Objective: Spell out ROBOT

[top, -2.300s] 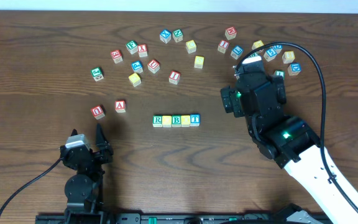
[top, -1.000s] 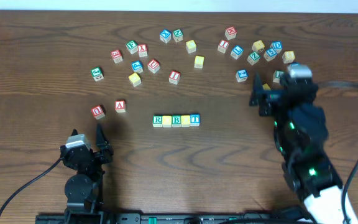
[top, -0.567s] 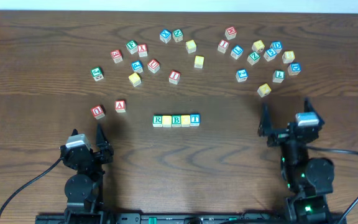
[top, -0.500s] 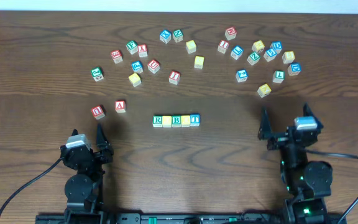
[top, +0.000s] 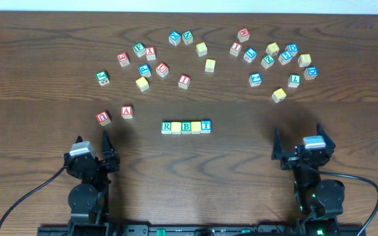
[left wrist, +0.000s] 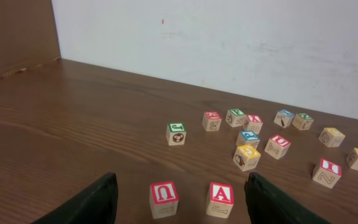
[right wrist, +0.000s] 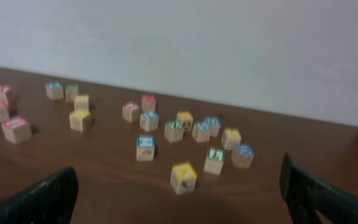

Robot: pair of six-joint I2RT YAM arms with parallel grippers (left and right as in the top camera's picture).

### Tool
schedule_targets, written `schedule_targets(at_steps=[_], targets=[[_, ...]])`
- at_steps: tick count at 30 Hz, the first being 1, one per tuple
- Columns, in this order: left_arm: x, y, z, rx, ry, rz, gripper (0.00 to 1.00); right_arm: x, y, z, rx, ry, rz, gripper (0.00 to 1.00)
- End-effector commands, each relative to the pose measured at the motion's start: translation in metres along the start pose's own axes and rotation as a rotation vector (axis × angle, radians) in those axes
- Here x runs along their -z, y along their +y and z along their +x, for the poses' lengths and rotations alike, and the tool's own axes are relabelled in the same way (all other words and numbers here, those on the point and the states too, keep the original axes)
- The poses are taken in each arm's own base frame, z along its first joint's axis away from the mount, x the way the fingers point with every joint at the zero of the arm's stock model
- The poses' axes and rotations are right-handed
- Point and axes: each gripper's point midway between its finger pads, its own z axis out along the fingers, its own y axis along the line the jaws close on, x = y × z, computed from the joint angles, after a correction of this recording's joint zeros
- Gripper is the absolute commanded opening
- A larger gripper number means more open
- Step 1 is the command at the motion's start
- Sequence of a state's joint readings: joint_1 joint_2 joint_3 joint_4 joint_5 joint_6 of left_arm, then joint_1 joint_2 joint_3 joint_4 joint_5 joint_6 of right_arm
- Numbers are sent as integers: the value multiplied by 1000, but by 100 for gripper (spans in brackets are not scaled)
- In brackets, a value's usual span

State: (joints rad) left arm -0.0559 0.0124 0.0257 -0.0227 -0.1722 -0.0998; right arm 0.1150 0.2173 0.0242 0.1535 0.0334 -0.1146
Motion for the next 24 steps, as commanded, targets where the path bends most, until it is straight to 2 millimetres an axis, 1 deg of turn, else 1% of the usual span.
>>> schedule_targets(at_steps=[1,4,7,24], targets=[[-1,4,18,-26,52,-16,64,3,0,14,15,35,2,99],[-1,4,18,-25,52,-16,64,5,1,25,16,81,-3,99],[-1,4,18,-25,52,-16,64,8,4,48,18,173,-16,99],[-1,4,18,-25,52,-16,64,8,6,47,18,167,-26,99]])
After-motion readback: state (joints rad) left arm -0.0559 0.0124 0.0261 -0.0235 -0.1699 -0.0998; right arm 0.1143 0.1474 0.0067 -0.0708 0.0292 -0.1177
